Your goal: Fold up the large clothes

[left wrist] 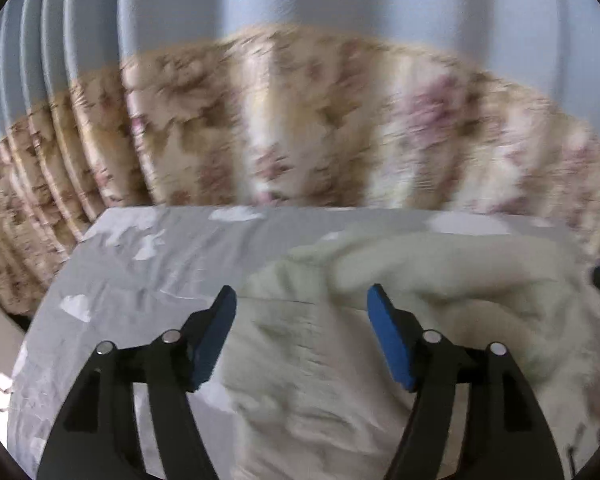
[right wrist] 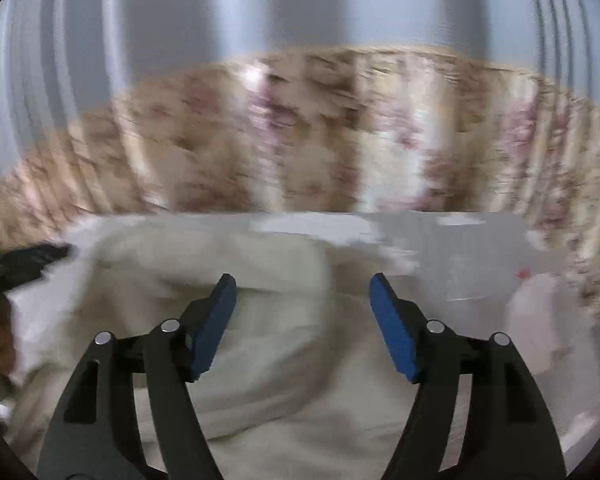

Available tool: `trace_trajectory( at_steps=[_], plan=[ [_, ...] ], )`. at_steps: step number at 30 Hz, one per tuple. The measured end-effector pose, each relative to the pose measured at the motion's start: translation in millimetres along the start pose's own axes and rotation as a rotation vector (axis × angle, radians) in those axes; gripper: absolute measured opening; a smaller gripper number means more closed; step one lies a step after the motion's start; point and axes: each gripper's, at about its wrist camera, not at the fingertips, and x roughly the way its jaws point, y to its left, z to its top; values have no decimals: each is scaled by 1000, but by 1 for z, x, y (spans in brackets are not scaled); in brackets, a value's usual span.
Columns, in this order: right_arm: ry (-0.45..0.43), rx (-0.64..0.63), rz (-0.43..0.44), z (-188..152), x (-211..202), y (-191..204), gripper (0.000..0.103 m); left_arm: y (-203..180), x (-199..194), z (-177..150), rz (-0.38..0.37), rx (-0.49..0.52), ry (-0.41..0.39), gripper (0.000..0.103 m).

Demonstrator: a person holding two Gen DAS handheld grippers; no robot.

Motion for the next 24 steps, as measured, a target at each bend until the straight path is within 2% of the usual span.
trace_trajectory(
  at_steps=[1, 3, 6, 8, 10, 13, 15, 17, 20, 22, 24],
  plan=[
    [11, -2, 42, -4, 0, 10, 76, -10, -2, -4, -29, 26, 4, 73],
    [55, -56, 70, -16, 9, 32, 75, -36, 2, -19, -94, 74, 39, 73],
    [112, -123, 30, -34, 30, 50, 74, -58, 27, -39, -26, 142, 96, 73],
    [144, -141, 11, -44, 41, 52, 74, -55, 43, -49, -1, 120, 148, 74],
    [191, -152, -18, -56, 52, 47, 74, -44, 61, -58, -10, 71, 195, 77],
    [225, -151, -15, -63, 60, 43, 73, -42, 64, -63, -10, 76, 181, 80],
    [239, -196, -49, -66, 63, 49, 73, -43, 63, -65, 4, 83, 182, 81],
    [238, -227, -82, -65, 61, 55, 73, -39, 60, -65, -4, 73, 168, 81],
    [173, -232, -57, -50, 43, 61, 79, -33, 43, -55, -32, 46, 123, 80],
    [105, -204, -54, -29, 32, 59, 92, -37, 30, -34, -34, 51, 69, 80],
    [61, -156, -74, -8, 32, 55, 94, -44, 29, -14, -20, 60, 39, 81]
  ],
)
